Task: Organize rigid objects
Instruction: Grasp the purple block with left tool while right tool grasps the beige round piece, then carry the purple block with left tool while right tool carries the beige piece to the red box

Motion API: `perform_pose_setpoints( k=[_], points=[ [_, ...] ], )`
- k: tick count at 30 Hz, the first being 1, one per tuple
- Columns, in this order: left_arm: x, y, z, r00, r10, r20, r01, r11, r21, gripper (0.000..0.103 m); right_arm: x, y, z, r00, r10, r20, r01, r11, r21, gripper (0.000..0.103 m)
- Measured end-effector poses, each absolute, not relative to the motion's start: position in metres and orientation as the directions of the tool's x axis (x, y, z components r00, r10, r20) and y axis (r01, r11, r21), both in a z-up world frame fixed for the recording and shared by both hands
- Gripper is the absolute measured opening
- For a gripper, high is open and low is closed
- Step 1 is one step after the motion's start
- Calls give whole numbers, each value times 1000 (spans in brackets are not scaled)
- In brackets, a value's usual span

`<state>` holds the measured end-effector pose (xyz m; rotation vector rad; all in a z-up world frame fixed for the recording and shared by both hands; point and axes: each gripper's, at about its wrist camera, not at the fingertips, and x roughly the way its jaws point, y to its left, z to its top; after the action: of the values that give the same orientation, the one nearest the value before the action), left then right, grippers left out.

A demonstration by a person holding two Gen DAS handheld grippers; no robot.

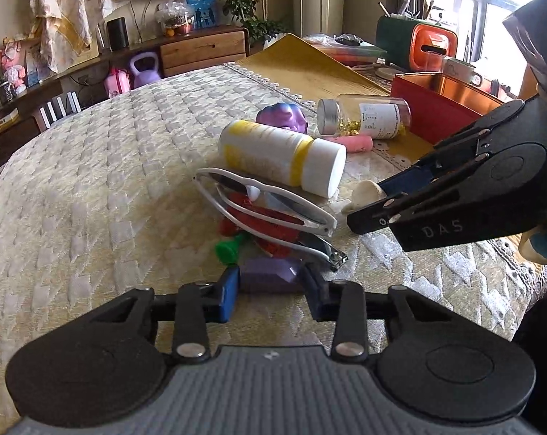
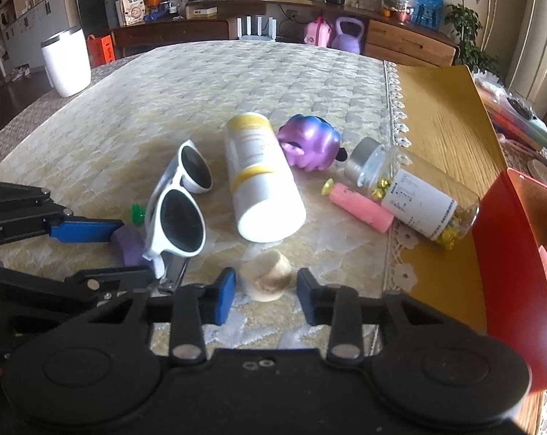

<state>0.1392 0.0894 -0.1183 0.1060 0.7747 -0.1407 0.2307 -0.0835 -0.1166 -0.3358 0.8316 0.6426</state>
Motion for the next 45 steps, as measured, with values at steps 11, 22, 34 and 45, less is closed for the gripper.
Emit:
perform_pose_setpoints(
  k=[11, 22, 34, 45],
  points=[
    [136, 86, -115, 710, -68, -701, 165, 984, 71, 35, 224, -84, -114, 519, 382, -765, -644, 763, -56, 29],
    [126, 77, -90, 722, -74, -687, 159, 985, 60, 35, 207, -109, -91, 547, 410, -730, -626, 779, -31, 29],
    [119, 48, -45, 752, -116, -648, 188, 981, 43, 35, 186, -147, -47, 595, 450, -666, -602, 799, 2, 29],
    [136, -4, -6, 777, -180, -603, 266, 962, 56, 35, 182, -197, -16, 657, 441, -612, -549, 836, 13, 29]
  ],
)
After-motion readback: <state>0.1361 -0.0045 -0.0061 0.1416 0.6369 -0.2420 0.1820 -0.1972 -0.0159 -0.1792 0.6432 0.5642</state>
